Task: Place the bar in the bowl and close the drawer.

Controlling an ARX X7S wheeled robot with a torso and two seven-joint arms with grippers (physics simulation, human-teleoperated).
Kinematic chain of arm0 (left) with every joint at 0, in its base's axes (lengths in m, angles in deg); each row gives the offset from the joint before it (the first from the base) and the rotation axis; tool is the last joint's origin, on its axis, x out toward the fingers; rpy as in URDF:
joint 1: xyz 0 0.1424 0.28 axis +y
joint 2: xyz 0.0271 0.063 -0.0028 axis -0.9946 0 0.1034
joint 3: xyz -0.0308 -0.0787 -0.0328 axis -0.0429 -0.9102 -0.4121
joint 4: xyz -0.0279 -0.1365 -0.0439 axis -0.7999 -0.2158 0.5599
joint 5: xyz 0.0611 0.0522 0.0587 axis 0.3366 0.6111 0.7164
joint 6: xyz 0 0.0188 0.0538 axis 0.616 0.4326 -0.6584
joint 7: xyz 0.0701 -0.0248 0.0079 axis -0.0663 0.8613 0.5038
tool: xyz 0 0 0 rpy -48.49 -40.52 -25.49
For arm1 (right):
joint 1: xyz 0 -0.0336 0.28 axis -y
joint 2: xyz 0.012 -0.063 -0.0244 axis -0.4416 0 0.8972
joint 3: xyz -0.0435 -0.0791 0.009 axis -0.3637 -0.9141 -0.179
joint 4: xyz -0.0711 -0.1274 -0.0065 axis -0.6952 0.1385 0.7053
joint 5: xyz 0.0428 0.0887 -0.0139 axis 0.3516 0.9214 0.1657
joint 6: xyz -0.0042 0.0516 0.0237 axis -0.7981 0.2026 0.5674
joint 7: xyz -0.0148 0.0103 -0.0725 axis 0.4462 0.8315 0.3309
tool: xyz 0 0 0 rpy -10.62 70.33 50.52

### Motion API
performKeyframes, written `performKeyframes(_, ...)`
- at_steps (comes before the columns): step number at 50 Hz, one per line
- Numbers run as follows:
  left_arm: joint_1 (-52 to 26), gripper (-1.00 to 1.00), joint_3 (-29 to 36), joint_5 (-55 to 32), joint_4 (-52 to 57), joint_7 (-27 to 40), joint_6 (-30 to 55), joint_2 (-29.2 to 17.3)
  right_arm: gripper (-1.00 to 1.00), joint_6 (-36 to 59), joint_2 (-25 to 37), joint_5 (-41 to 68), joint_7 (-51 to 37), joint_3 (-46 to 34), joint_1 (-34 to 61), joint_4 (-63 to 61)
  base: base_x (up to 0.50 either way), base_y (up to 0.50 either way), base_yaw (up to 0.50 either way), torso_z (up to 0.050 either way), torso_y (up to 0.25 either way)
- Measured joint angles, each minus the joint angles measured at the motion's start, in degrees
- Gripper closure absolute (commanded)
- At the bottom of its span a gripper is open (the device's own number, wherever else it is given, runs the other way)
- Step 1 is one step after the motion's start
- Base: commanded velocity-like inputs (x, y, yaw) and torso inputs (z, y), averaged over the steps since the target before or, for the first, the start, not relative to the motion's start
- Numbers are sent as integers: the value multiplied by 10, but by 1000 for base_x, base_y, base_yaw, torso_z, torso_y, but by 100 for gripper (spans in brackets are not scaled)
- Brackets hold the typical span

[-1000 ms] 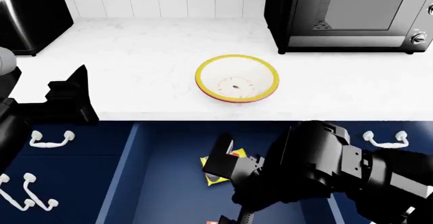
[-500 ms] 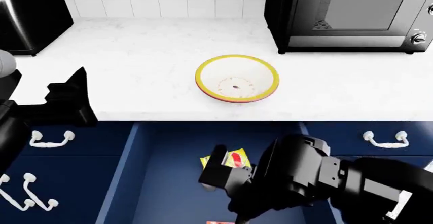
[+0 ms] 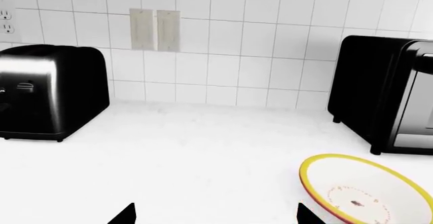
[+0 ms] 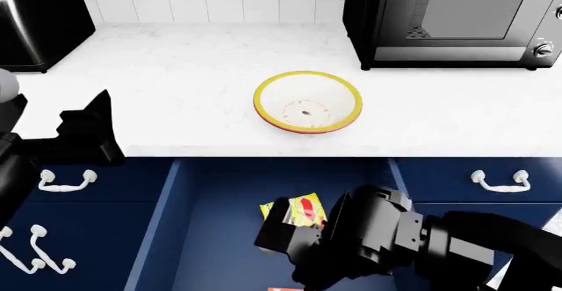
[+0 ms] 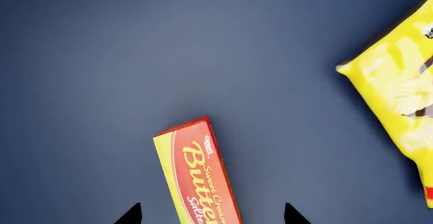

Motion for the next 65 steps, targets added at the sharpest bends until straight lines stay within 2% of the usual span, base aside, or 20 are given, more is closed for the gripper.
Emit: performKeyframes(65,74,-100,-49,20,-11,-31,-17,-1,-100,-66,-81,-83,57,-81,-55,148,0,0,0,0,0)
